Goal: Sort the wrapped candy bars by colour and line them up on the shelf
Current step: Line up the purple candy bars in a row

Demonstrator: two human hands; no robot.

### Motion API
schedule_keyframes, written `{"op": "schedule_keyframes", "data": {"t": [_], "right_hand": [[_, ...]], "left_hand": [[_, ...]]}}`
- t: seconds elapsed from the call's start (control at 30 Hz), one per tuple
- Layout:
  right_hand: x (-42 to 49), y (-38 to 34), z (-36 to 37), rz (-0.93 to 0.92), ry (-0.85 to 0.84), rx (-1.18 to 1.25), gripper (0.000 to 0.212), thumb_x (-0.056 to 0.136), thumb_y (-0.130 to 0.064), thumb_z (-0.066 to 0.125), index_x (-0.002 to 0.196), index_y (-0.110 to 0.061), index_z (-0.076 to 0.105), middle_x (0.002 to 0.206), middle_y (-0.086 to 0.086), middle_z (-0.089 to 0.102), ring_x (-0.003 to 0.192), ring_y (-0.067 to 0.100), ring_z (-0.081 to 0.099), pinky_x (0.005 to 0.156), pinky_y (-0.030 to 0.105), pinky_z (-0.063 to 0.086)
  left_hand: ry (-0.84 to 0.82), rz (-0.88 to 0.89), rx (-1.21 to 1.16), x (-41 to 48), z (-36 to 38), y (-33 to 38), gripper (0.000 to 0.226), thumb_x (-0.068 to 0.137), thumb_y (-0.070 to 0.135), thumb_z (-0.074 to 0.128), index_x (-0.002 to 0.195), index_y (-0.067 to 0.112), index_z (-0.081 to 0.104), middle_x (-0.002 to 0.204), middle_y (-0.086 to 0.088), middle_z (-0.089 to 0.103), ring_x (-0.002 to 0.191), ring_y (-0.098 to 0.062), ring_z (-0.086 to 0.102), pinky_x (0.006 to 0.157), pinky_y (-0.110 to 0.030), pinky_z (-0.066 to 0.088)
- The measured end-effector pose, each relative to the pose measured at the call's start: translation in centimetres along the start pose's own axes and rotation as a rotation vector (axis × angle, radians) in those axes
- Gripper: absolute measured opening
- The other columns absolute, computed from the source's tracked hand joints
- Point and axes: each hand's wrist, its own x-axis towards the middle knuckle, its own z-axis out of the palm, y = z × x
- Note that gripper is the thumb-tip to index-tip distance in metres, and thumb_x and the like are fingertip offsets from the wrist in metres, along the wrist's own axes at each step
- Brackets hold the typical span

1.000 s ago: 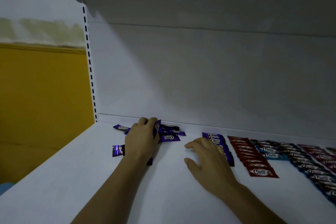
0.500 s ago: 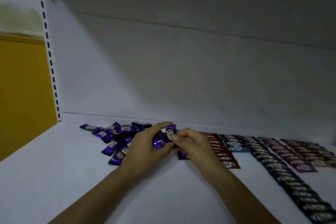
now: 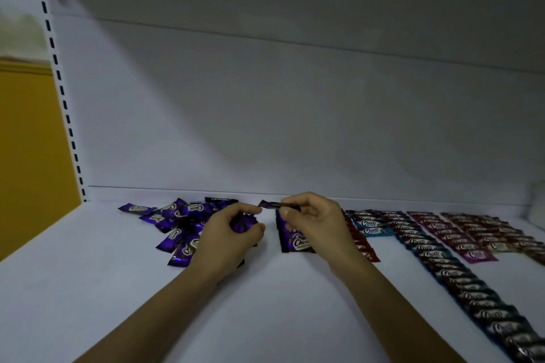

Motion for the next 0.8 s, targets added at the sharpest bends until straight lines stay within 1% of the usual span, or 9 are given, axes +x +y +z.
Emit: {"op": "schedule_keyframes", "data": {"t": [0.13, 0.2, 0.3, 0.4, 0.5, 0.57, 0.63, 0.73, 0.8], "right_hand": [[-0.2, -0.7, -1.2, -0.078, -0.080, -0.168, 0.014, 0.079, -0.010, 0.074, 0.086, -0.023, 0.073, 0.081, -0.003, 0.073, 0.074, 0.010, 0.068, 0.069, 0.017, 0.053], [-0.9, -0.3, -2.3, -0.102, -0.136, -0.304, 0.009, 0.080, -0.014, 0.073, 0.080, -0.023, 0.075, 0.075, -0.006, 0.073, 0.069, 0.004, 0.067, 0.064, 0.014, 0.051], [-2.0, 1.0, -3.3, -0.118, -0.180, -0.570, 0.012, 0.079, -0.007, 0.072, 0.080, -0.019, 0.072, 0.073, -0.007, 0.067, 0.063, -0.003, 0.058, 0.060, 0.010, 0.042], [-2.2, 1.7, -3.7, -0.053, -0.170, -0.541, 0.019, 0.078, -0.001, 0.071, 0.088, -0.016, 0.065, 0.083, 0.010, 0.065, 0.067, 0.010, 0.054, 0.062, 0.017, 0.044], [-1.8, 2.1, -4.1, -0.042, -0.218, -0.578, 0.019, 0.080, -0.007, 0.070, 0.095, -0.018, 0.069, 0.086, 0.005, 0.068, 0.074, 0.014, 0.061, 0.069, 0.026, 0.048], [-1.7, 2.2, -4.3, -0.035, -0.223, -0.623, 0.015, 0.080, -0.011, 0.071, 0.090, -0.020, 0.069, 0.085, 0.001, 0.069, 0.076, 0.013, 0.062, 0.069, 0.028, 0.048], [-1.6, 2.3, -4.2, -0.031, -0.185, -0.565, 0.012, 0.076, -0.011, 0.076, 0.083, -0.016, 0.068, 0.081, 0.007, 0.068, 0.072, 0.019, 0.061, 0.068, 0.033, 0.048], [-1.8, 2.6, -3.4, -0.032, -0.202, -0.469, 0.015, 0.072, -0.013, 0.080, 0.077, -0.015, 0.066, 0.074, 0.013, 0.066, 0.063, 0.013, 0.056, 0.060, 0.021, 0.044], [-1.9, 2.9, -3.0, -0.048, -0.224, -0.545, 0.016, 0.072, -0.020, 0.081, 0.078, -0.019, 0.066, 0.071, 0.010, 0.063, 0.059, 0.008, 0.051, 0.056, 0.014, 0.039]], "left_hand": [[0.030, -0.017, 0.035, 0.2, -0.1, -0.6, 0.028, 0.079, 0.008, 0.068, 0.088, 0.034, 0.065, 0.065, 0.014, 0.068, 0.057, -0.012, 0.062, 0.054, -0.024, 0.053], [0.024, -0.015, 0.047, 0.3, 0.1, -0.6, 0.027, 0.079, 0.008, 0.068, 0.086, 0.033, 0.065, 0.064, 0.013, 0.068, 0.055, -0.014, 0.061, 0.050, -0.022, 0.051], [-0.012, 0.006, 0.085, 0.2, 0.5, -0.4, 0.024, 0.078, 0.008, 0.069, 0.087, 0.030, 0.066, 0.064, 0.010, 0.065, 0.051, -0.008, 0.059, 0.043, -0.019, 0.047], [-0.051, 0.062, 0.115, -0.2, 0.7, -0.1, 0.026, 0.079, 0.008, 0.069, 0.085, 0.032, 0.063, 0.067, 0.007, 0.064, 0.048, -0.001, 0.056, 0.044, -0.013, 0.044], [-0.079, 0.093, 0.135, -0.4, 0.7, 0.0, 0.024, 0.080, 0.010, 0.069, 0.089, 0.031, 0.063, 0.073, 0.007, 0.065, 0.054, -0.001, 0.059, 0.051, -0.012, 0.046], [-0.094, 0.100, 0.139, -0.6, 0.8, 0.1, 0.023, 0.081, 0.013, 0.069, 0.089, 0.033, 0.063, 0.076, 0.007, 0.065, 0.058, -0.002, 0.061, 0.050, -0.013, 0.047], [-0.096, 0.115, 0.147, -0.8, 1.0, 0.2, 0.024, 0.081, 0.014, 0.070, 0.088, 0.035, 0.061, 0.077, 0.009, 0.065, 0.060, -0.001, 0.061, 0.050, -0.011, 0.046], [-0.089, 0.122, 0.146, -0.8, 1.0, 0.2, 0.022, 0.081, 0.015, 0.071, 0.088, 0.034, 0.062, 0.075, 0.009, 0.064, 0.059, -0.003, 0.061, 0.050, -0.012, 0.045], [-0.087, 0.109, 0.137, -0.7, 0.9, 0.2, 0.020, 0.081, 0.015, 0.071, 0.090, 0.031, 0.063, 0.072, 0.007, 0.064, 0.055, -0.006, 0.060, 0.047, -0.014, 0.043]]}}
